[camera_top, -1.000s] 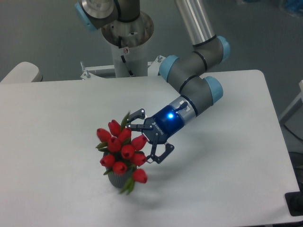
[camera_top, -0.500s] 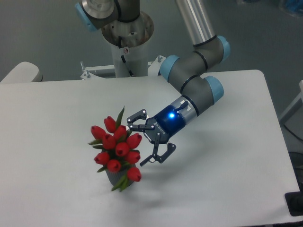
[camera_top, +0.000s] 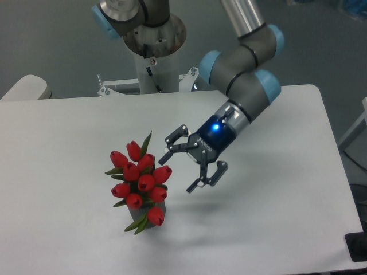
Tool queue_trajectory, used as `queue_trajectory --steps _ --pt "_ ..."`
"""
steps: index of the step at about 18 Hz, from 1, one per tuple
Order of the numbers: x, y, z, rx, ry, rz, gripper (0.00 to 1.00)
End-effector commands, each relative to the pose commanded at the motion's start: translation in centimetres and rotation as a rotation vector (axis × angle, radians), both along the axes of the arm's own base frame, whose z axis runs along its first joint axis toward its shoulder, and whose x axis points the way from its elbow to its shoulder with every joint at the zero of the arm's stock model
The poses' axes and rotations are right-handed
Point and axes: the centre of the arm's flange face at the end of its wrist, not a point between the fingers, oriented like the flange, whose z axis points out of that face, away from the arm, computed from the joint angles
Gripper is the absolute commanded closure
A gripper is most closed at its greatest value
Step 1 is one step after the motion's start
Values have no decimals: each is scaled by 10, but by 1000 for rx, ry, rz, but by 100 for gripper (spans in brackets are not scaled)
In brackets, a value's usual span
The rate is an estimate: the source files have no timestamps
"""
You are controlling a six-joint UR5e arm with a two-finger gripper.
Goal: Insert the flowers into the vase
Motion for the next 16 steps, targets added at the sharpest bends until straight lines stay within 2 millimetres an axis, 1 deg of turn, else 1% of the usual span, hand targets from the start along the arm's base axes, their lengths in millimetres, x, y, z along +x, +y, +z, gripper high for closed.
queue_trajectory --steps 2,4,7,10,12,14,16 --pt "-5 -6 20 -79 91 41 0" --pt "-15 -7 47 -138 178 80 0" --pt "-43 -12 75 -278 330 159 0" --pt "-71 -14 92 -392 440 225 0" --pt "-83 -11 99 -462 479 237 0" --pt "-96 -10 110 -545 520 217 0" --pt "-105 -1 122 -603 529 172 0"
